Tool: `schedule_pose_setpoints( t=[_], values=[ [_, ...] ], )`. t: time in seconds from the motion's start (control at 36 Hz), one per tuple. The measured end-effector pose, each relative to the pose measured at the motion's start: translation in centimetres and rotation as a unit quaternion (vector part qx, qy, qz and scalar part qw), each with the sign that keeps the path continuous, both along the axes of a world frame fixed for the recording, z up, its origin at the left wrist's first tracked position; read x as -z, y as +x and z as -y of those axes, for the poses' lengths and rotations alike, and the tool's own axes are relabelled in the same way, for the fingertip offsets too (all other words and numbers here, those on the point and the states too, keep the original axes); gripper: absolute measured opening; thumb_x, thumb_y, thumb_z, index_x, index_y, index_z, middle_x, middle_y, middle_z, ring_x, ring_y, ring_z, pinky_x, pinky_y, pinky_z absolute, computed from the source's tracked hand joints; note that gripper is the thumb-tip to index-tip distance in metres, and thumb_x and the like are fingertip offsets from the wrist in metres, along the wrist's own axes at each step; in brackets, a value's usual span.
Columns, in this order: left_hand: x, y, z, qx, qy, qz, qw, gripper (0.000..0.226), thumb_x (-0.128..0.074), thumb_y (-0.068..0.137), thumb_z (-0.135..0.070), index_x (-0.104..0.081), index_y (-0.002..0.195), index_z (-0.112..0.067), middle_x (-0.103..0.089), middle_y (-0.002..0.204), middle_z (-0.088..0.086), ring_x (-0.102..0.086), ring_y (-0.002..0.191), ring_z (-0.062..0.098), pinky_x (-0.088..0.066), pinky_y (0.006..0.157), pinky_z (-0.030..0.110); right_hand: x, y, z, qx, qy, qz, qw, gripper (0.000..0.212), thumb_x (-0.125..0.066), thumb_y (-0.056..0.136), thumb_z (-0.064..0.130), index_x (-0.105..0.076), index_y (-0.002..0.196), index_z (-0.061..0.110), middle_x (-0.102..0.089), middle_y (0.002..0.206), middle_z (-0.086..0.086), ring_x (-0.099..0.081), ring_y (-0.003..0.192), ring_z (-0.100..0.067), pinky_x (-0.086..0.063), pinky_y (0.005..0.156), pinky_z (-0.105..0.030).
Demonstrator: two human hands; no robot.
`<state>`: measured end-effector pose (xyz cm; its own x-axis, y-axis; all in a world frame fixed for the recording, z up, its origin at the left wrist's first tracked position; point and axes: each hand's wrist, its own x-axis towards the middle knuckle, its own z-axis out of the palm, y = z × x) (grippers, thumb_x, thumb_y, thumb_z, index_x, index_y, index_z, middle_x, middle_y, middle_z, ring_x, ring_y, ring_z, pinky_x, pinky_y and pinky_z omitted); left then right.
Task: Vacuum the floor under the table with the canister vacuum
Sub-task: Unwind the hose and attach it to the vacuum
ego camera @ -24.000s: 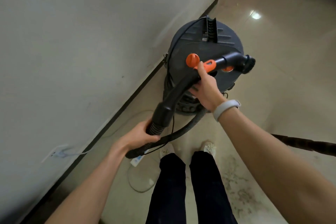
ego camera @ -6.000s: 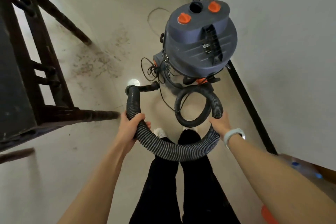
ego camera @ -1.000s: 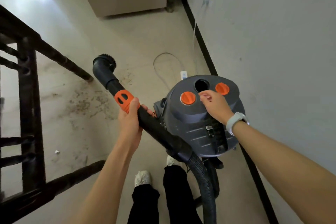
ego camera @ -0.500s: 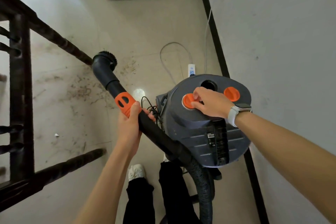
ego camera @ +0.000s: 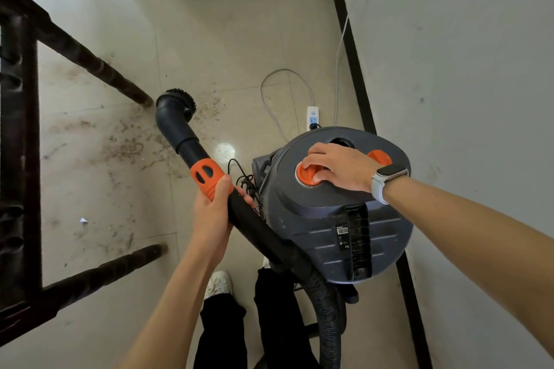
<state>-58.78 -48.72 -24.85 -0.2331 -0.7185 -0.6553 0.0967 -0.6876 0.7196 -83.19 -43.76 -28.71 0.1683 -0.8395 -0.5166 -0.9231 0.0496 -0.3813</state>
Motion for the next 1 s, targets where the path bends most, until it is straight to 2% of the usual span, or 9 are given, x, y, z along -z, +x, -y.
schedule_pose_setpoints(
  t=[0.22,0.33,0.39,0.44,0.53,0.64,0.78,0.86,1.0],
  values=[
    [0.2,-0.3,0.1,0.018,-0.008,0.003,1.0,0.01,-0.049,0.097,-0.014,-0.046,0.087,-0.014,-0.056,0.069,0.006,-0.058,0.057,0.019,-0.055,0.062,0.034,0.6,0.2,-0.8,0.046,-0.015,0.013,0.999,0.036,-0.051,0.097,0.03,-0.049,0.132,0.025,-0.042,0.14,0.001,-0.043,0.12,-0.021,-0.041,0.095,-0.032],
    [0.3,-0.5,0.0,0.022,-0.01,0.007,1.0,0.009,-0.05,0.096,-0.016,-0.047,0.089,-0.014,-0.058,0.068,0.004,-0.058,0.059,0.019,-0.054,0.07,0.038,0.1,0.2,-2.4,0.124,-0.06,0.033,0.99,0.044,-0.056,0.094,0.033,-0.048,0.136,0.025,-0.046,0.134,0.0,-0.042,0.12,-0.018,-0.046,0.092,-0.035],
    [0.3,-0.8,-0.2,0.025,-0.012,0.007,1.0,0.009,-0.05,0.096,-0.016,-0.048,0.088,-0.015,-0.057,0.069,0.005,-0.058,0.06,0.019,-0.053,0.071,0.038,-0.2,-0.2,-3.8,0.213,-0.139,0.029,0.967,0.039,-0.061,0.091,0.028,-0.055,0.129,0.018,-0.054,0.12,-0.005,-0.049,0.11,-0.022,-0.045,0.09,-0.035],
    [0.4,-1.2,-0.3,0.029,-0.01,0.006,1.0,0.011,-0.049,0.097,-0.014,-0.048,0.086,-0.014,-0.056,0.068,0.006,-0.057,0.059,0.02,-0.054,0.066,0.036,-0.4,-1.4,-5.3,0.332,-0.22,-0.01,0.917,0.026,-0.064,0.089,0.025,-0.062,0.11,0.01,-0.058,0.102,-0.007,-0.052,0.095,-0.022,-0.043,0.081,-0.033],
    [0.6,-2.0,-0.5,0.046,-0.01,0.014,0.999,0.015,-0.048,0.097,-0.014,-0.047,0.082,-0.014,-0.055,0.067,0.008,-0.055,0.06,0.024,-0.051,0.063,0.038,-0.3,-3.8,-7.2,0.469,-0.195,-0.087,0.857,0.027,-0.061,0.089,0.035,-0.057,0.092,0.008,-0.058,0.093,-0.008,-0.052,0.091,-0.027,-0.042,0.078,-0.04],
    [0.7,-3.0,-0.8,0.062,-0.005,0.016,0.998,0.013,-0.048,0.096,-0.013,-0.048,0.083,-0.012,-0.055,0.066,0.008,-0.054,0.061,0.025,-0.05,0.065,0.039,0.2,-5.8,-8.0,0.389,-0.048,-0.228,0.891,0.045,-0.043,0.093,0.051,-0.056,0.079,0.011,-0.062,0.088,-0.011,-0.053,0.089,-0.034,-0.038,0.073,-0.038],
    [0.8,-3.4,-1.2,0.071,0.002,0.019,0.997,0.013,-0.048,0.096,-0.014,-0.049,0.083,-0.011,-0.056,0.067,0.008,-0.055,0.061,0.025,-0.05,0.067,0.04,-0.3,-5.7,-7.0,0.207,-0.02,-0.293,0.933,0.042,-0.027,0.099,0.045,-0.053,0.081,0.017,-0.057,0.077,-0.003,-0.049,0.077,-0.025,-0.028,0.071,-0.035],
    [0.8,-3.5,-1.3,0.07,0.006,0.02,0.997,0.012,-0.049,0.096,-0.013,-0.049,0.083,-0.012,-0.056,0.067,0.008,-0.055,0.061,0.024,-0.05,0.066,0.04,0.0,-5.3,-6.7,0.198,-0.019,-0.295,0.934,0.038,-0.027,0.1,0.039,-0.054,0.083,0.017,-0.067,0.088,-0.005,-0.058,0.085,-0.028,-0.026,0.071,-0.035],
    [0.9,-3.4,-1.5,0.071,0.001,0.028,0.997,0.013,-0.048,0.096,-0.013,-0.049,0.083,-0.011,-0.055,0.066,0.008,-0.055,0.061,0.024,-0.051,0.069,0.041,0.7,-4.7,-6.6,0.243,-0.001,-0.301,0.922,0.042,-0.029,0.1,0.036,-0.062,0.092,0.012,-0.069,0.087,-0.008,-0.06,0.083,-0.029,-0.026,0.072,-0.034]
  ],
)
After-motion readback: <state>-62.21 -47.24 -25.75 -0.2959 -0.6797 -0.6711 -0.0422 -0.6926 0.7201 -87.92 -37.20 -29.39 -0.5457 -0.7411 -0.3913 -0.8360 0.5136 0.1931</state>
